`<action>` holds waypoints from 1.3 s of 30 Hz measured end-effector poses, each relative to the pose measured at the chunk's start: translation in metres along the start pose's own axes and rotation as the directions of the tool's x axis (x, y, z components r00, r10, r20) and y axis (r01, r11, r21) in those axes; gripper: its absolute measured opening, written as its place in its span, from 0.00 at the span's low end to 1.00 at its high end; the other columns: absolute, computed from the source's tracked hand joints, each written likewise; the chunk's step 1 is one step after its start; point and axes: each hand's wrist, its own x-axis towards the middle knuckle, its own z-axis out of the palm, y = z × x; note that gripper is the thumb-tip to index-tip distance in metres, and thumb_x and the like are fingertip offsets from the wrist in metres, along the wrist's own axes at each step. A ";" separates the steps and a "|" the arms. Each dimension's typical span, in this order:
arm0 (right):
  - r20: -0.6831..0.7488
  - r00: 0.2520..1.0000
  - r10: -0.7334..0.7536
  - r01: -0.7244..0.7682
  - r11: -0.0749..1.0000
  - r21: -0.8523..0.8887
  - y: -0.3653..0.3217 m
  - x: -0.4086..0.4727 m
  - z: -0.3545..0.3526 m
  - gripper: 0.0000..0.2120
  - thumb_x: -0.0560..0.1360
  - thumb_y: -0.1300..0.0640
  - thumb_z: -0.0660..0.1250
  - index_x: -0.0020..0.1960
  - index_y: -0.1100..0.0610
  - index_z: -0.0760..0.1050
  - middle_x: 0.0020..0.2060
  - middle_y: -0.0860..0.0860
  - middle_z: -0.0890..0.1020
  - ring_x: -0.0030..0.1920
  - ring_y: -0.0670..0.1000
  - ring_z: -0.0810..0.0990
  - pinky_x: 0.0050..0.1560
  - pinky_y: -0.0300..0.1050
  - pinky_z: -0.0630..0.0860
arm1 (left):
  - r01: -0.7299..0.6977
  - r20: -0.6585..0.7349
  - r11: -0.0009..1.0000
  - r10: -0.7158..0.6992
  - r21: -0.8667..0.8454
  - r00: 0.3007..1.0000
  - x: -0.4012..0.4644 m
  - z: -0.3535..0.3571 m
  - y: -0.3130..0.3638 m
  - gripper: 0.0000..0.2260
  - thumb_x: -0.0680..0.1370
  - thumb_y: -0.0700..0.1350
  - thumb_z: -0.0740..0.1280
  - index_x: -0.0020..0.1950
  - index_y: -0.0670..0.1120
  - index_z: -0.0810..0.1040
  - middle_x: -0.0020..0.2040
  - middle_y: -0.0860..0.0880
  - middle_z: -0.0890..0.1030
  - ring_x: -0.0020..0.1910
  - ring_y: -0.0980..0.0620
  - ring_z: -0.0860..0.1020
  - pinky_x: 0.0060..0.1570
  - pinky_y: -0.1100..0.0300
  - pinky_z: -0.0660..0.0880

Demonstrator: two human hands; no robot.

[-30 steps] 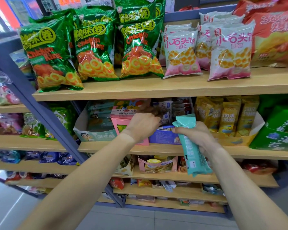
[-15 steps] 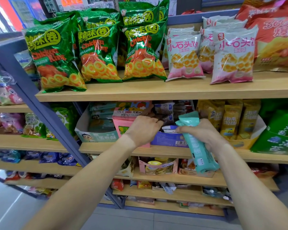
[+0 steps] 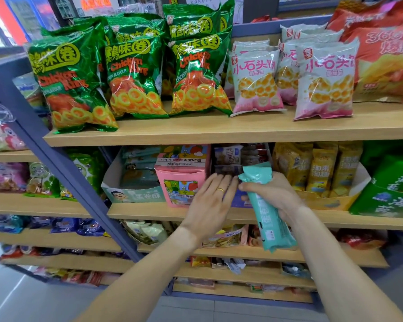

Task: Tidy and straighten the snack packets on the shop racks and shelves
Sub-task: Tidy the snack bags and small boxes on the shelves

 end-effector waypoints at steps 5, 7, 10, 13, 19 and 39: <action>-0.019 1.000 0.016 -0.016 1.000 -0.025 0.003 -0.004 0.002 0.13 0.69 0.65 0.80 0.52 0.59 0.84 0.41 0.56 0.88 0.40 0.56 0.88 0.41 0.49 0.85 | 0.089 0.105 0.992 -0.080 -0.091 0.991 -0.004 0.013 0.006 0.32 0.75 0.39 0.54 0.81 0.38 0.61 0.79 0.39 0.67 0.79 0.40 0.65 0.78 0.47 0.64; -0.120 0.992 -0.025 0.031 0.998 0.049 0.002 -0.012 -0.001 0.12 0.69 0.62 0.80 0.51 0.57 0.82 0.40 0.54 0.88 0.38 0.53 0.88 0.35 0.43 0.82 | 0.127 0.067 0.959 -0.114 -0.254 0.991 -0.009 0.010 0.006 0.35 0.75 0.35 0.57 0.83 0.39 0.54 0.82 0.40 0.60 0.82 0.43 0.57 0.80 0.48 0.60; -0.233 0.972 0.032 0.018 0.978 0.207 0.011 -0.026 -0.005 0.16 0.69 0.57 0.81 0.54 0.55 0.81 0.41 0.54 0.88 0.38 0.51 0.88 0.39 0.45 0.81 | 0.182 -0.069 0.809 -0.264 -0.558 0.962 -0.031 0.004 0.016 0.28 0.82 0.36 0.61 0.82 0.42 0.60 0.81 0.45 0.63 0.82 0.51 0.58 0.80 0.56 0.58; -0.116 0.972 0.206 -0.148 0.912 0.382 0.015 -0.036 0.010 0.17 0.69 0.55 0.81 0.54 0.57 0.81 0.41 0.57 0.88 0.37 0.53 0.87 0.41 0.52 0.83 | 0.420 0.299 0.228 -0.424 -0.878 0.855 -0.047 -0.013 0.039 0.23 0.82 0.60 0.65 0.76 0.55 0.69 0.68 0.58 0.78 0.68 0.60 0.75 0.70 0.55 0.72; -0.086 0.971 0.224 -0.190 0.935 0.299 0.011 -0.038 0.044 0.24 0.63 0.48 0.84 0.52 0.59 0.82 0.41 0.56 0.88 0.38 0.55 0.87 0.40 0.49 0.83 | 0.528 0.654 -0.466 -0.159 -0.710 0.739 -0.051 -0.038 0.058 0.21 0.79 0.52 0.72 0.68 0.45 0.76 0.56 0.42 0.86 0.51 0.42 0.86 0.55 0.45 0.83; -0.367 0.848 -0.383 0.168 0.851 -0.498 -0.023 0.090 0.021 0.12 0.78 0.54 0.71 0.56 0.62 0.82 0.56 0.59 0.84 0.61 0.61 0.80 0.66 0.53 0.73 | 0.370 0.735 -0.708 -0.309 -0.602 0.604 -0.086 -0.047 0.051 0.15 0.82 0.42 0.67 0.69 0.46 0.76 0.56 0.41 0.86 0.46 0.42 0.86 0.38 0.52 0.83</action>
